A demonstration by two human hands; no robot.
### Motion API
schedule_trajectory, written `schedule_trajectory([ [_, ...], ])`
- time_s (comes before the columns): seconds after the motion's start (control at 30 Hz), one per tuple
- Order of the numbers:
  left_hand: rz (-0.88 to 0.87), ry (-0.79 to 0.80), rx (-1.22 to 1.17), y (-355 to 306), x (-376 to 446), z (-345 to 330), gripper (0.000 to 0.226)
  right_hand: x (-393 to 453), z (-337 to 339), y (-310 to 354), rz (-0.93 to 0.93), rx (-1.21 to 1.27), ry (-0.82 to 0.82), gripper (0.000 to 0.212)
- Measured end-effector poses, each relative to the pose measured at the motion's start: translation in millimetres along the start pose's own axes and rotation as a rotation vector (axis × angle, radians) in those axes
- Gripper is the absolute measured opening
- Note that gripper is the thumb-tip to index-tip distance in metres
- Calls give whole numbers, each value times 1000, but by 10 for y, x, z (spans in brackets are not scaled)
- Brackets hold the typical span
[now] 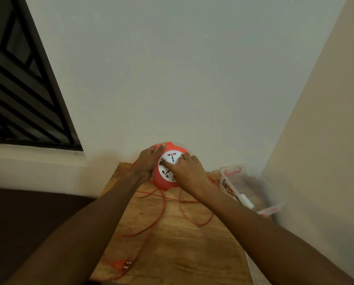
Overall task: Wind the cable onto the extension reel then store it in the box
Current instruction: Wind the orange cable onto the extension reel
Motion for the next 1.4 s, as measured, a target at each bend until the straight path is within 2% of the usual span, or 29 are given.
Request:
schedule_trajectory([
  [0.2, 7, -8, 74, 8, -49, 24, 26, -16, -48, 70, 37, -50, -8, 68],
  [0.3, -5, 11, 57, 64, -93, 33, 24, -25, -92, 70, -91, 60, 0, 65],
  [0.37, -38, -1, -9, 117, -137, 34, 20, -50, -142, 51, -270, 246, 5, 67],
  [0.5, -74, -70, -64, 242, -209, 40, 22, -163, -333, 117, -640, 824, 86, 68],
  [0.57, -60, -82, -56, 295, -223, 61, 28, -210, -444, 217, -770, 1094, 155, 69],
  [0.63, -42, -72, -35, 323, -223, 86, 28, -231, -503, 283, -816, 1221, 192, 73],
  [0.7, -15, -59, -24, 335, -207, 108, 29, -244, -513, 301, -756, 1144, 192, 75],
  [0.8, 32, -50, -46, 327, -161, 131, 41, -285, -386, 226, -589, 783, 66, 64],
  [0.9, 31, -26, 10, 268, -100, 161, 41, -260, -281, 173, -280, 451, -79, 52],
  [0.97, 34, 21, 33, 227, -78, 158, 36, -202, -245, 172, -46, 310, -98, 50],
  [1.03, 36, 47, 73, 202, -63, 148, 32, -140, -212, 157, 79, 189, -82, 53],
  [1.13, 35, 54, 124, 159, -52, 117, 26, -63, -140, 162, 100, 35, -91, 63],
  [1.27, 39, 68, 157, 105, -25, 92, 31, 7, -77, 184, 33, -26, -68, 75],
  [1.4, 30, 51, 156, 80, -8, 128, 27, 21, -47, 207, -18, -23, -12, 66],
])
Point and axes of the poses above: each hand's wrist, its own x-axis towards the middle knuckle, its own z-axis out of the back of the hand, y = z × x, the point moved 4 cm from there along x, towards the middle knuckle, and after that the axes turned 15 degrees about -x, right-handed, at the moved point
